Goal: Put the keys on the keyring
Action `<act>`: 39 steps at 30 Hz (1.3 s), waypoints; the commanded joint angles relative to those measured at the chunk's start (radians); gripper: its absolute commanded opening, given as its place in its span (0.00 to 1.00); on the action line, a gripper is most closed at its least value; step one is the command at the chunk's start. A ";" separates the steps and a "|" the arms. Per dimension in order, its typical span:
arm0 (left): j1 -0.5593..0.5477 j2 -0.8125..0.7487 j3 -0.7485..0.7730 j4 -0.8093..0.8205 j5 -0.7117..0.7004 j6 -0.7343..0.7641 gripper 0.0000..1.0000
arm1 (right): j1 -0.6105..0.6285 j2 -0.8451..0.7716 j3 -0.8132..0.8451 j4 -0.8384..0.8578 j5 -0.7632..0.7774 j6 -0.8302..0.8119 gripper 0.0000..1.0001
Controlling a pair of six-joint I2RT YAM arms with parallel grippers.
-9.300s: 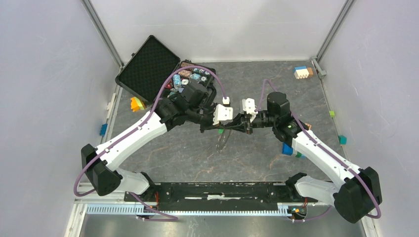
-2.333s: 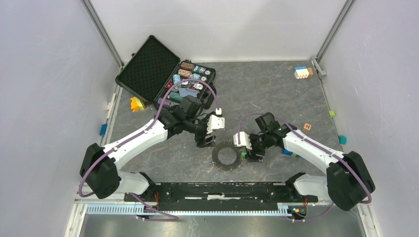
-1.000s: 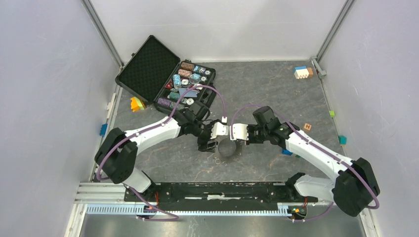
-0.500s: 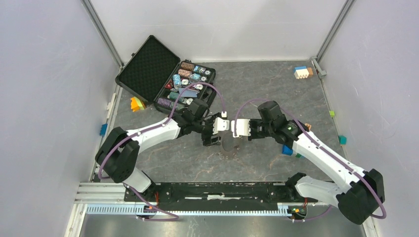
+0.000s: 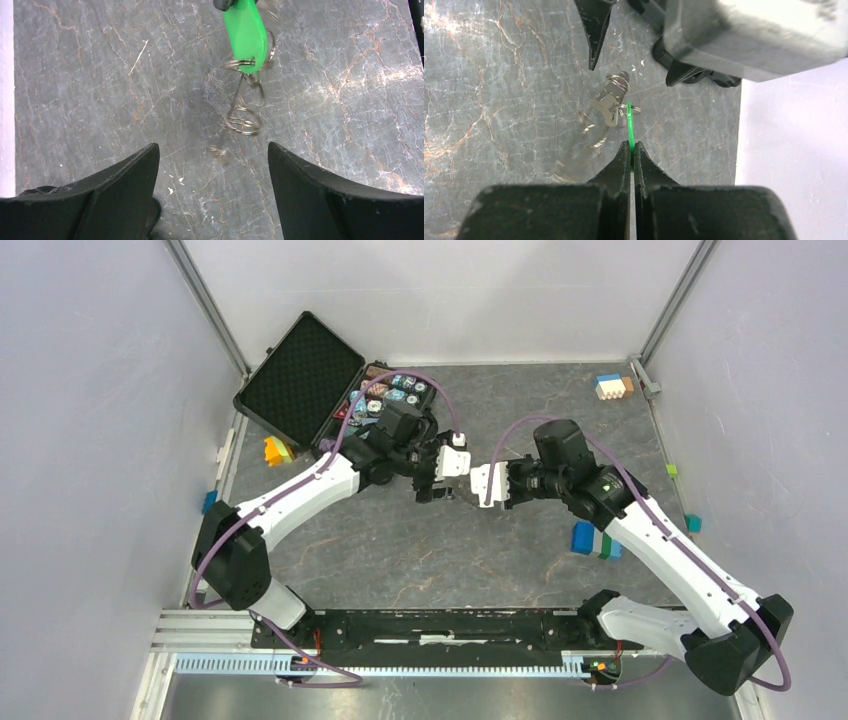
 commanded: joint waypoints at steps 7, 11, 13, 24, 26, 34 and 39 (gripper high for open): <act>0.017 -0.112 -0.035 -0.043 -0.025 0.014 0.86 | 0.015 0.024 0.122 0.015 -0.049 0.006 0.00; 0.023 -0.142 -0.078 -0.001 -0.079 -0.004 0.86 | 0.015 0.034 0.125 0.051 -0.026 0.049 0.00; 0.030 -0.152 -0.089 0.004 -0.101 -0.010 0.87 | 0.014 0.040 0.111 0.075 0.006 0.071 0.00; 0.043 -0.228 -0.178 0.014 -0.161 -0.009 0.87 | 0.013 0.097 -0.001 0.147 0.207 0.083 0.00; 0.043 -0.247 -0.198 0.016 -0.166 -0.009 0.87 | 0.014 0.114 -0.006 0.152 0.214 0.088 0.00; 0.043 -0.290 -0.255 0.037 -0.176 -0.016 0.87 | 0.013 0.194 -0.011 0.224 0.301 0.159 0.00; 0.043 -0.299 -0.270 0.038 -0.162 -0.016 0.87 | -0.011 0.265 -0.010 0.249 0.348 0.178 0.00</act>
